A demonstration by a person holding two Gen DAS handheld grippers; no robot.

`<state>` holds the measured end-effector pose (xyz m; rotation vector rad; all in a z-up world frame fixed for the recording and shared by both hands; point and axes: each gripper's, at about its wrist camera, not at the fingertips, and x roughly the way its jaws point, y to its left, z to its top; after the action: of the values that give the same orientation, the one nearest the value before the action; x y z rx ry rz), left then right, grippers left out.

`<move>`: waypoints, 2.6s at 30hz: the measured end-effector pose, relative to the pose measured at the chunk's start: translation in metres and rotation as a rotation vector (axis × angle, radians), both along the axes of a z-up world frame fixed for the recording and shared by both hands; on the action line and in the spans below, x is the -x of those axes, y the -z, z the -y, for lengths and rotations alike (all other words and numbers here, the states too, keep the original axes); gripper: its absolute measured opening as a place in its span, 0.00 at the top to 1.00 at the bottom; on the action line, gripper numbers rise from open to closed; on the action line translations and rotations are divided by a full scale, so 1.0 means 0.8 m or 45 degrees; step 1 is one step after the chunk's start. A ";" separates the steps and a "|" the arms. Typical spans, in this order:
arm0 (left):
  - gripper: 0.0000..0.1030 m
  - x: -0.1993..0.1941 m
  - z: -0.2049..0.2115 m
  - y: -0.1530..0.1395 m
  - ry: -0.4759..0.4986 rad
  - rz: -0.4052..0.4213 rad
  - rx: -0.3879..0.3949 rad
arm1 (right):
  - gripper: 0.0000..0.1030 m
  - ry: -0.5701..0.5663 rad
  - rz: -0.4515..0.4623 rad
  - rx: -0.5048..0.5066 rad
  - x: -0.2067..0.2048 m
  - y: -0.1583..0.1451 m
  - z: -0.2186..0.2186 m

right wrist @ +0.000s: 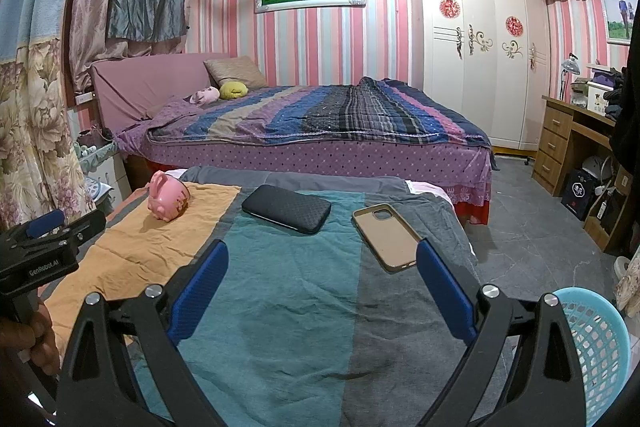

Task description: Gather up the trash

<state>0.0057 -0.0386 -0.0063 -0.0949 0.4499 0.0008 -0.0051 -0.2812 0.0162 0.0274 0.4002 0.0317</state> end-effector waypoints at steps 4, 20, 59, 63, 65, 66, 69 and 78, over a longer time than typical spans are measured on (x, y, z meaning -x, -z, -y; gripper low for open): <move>0.05 0.000 0.000 0.000 0.001 -0.001 0.000 | 0.10 0.002 0.000 0.000 0.000 0.000 0.000; 0.05 -0.002 -0.002 0.000 -0.002 -0.009 -0.011 | 0.10 0.005 0.000 -0.004 -0.001 0.000 0.000; 0.05 -0.002 -0.002 0.002 -0.005 -0.013 -0.040 | 0.10 0.012 -0.003 -0.007 -0.002 0.001 -0.001; 0.05 -0.002 -0.002 0.002 -0.005 -0.012 -0.040 | 0.10 0.013 -0.004 -0.006 -0.002 0.001 -0.002; 0.05 -0.002 -0.001 0.002 -0.005 -0.012 -0.040 | 0.10 0.014 -0.003 -0.007 -0.002 0.001 -0.002; 0.05 -0.002 -0.002 0.002 -0.005 -0.013 -0.041 | 0.10 0.015 -0.004 -0.010 -0.002 0.002 -0.001; 0.05 -0.002 -0.001 0.002 -0.006 -0.013 -0.041 | 0.10 0.015 -0.004 -0.009 -0.002 0.001 -0.002; 0.05 -0.002 -0.001 0.002 -0.003 -0.013 -0.042 | 0.10 0.018 -0.005 -0.011 -0.001 0.002 -0.002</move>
<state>0.0069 -0.0377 -0.0079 -0.0630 0.4599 0.0114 -0.0040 -0.2794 0.0150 0.0389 0.4038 0.0192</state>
